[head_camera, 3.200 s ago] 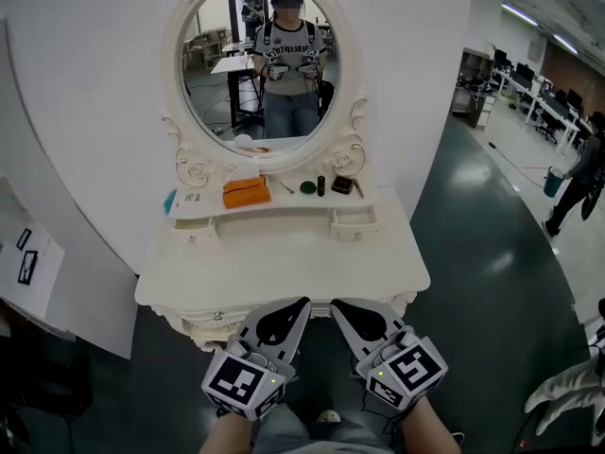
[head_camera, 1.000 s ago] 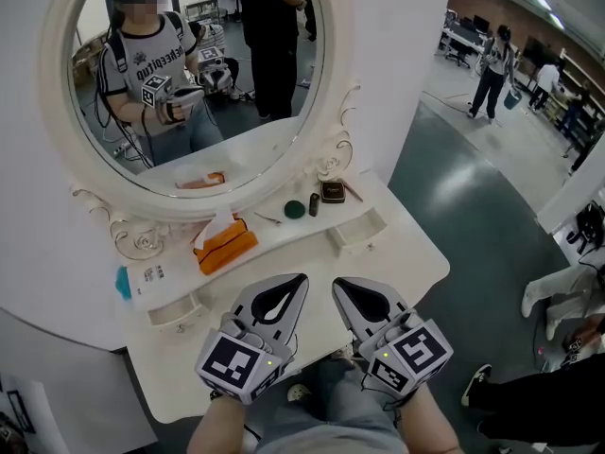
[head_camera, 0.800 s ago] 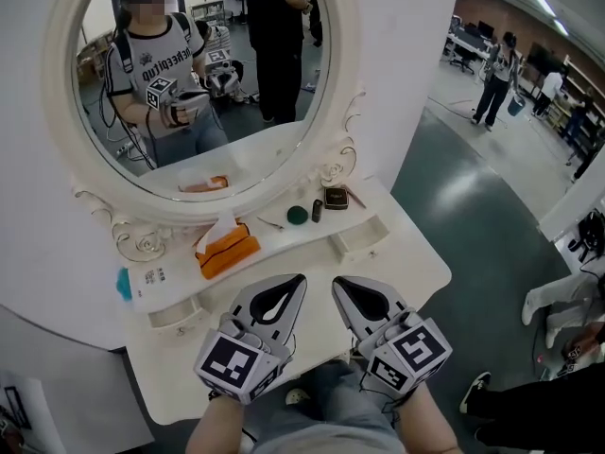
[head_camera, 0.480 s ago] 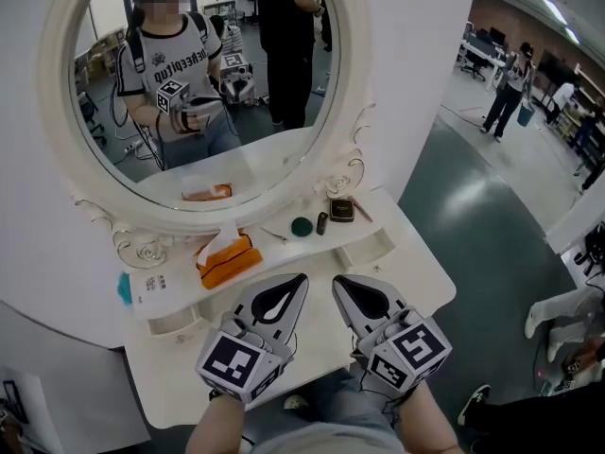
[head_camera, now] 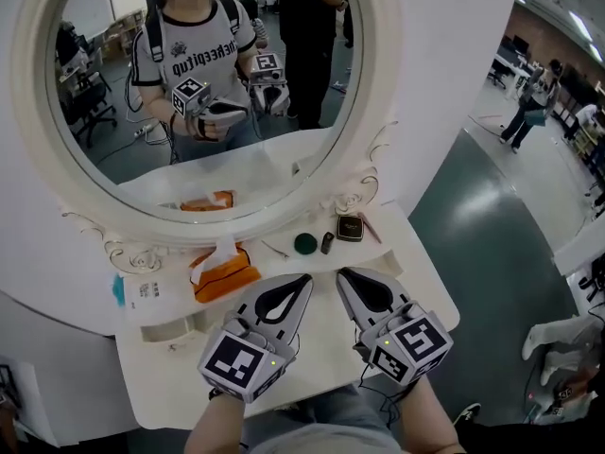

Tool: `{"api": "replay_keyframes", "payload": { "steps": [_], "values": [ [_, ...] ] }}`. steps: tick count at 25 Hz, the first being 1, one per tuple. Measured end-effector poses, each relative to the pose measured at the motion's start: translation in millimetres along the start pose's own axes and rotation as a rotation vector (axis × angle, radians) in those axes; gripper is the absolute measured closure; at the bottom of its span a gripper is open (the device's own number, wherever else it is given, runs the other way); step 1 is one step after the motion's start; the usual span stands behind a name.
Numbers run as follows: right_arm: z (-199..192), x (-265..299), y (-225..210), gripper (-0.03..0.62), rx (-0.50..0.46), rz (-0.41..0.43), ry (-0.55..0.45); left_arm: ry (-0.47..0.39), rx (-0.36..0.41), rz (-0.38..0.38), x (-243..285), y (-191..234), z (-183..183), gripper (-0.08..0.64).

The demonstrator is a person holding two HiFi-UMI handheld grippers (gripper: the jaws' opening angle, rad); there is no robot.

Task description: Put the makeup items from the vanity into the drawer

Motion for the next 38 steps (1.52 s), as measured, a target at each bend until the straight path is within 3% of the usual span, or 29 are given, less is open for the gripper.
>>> {"api": "replay_keyframes", "payload": {
  "steps": [4, 19, 38],
  "values": [
    [-8, 15, -16, 0.541, 0.000, 0.007, 0.034, 0.026, -0.039, 0.016, 10, 8, -7, 0.534],
    [-57, 56, -60, 0.488, -0.012, 0.034, 0.185, 0.064, -0.062, 0.066, 38, 28, -31, 0.534],
    [-102, 103, -80, 0.437, -0.020, 0.053, 0.323, 0.098, -0.143, 0.110, 44, 45, -53, 0.534]
  ]
}}
Point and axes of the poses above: the fingertips, and each gripper's own axes: x forward along the fingers, y to its left, z out of its top, the point moved 4 cm from there along -x, backward along the fingers, and after that the axes turned 8 degrees about -z, right-handed, at the moved point
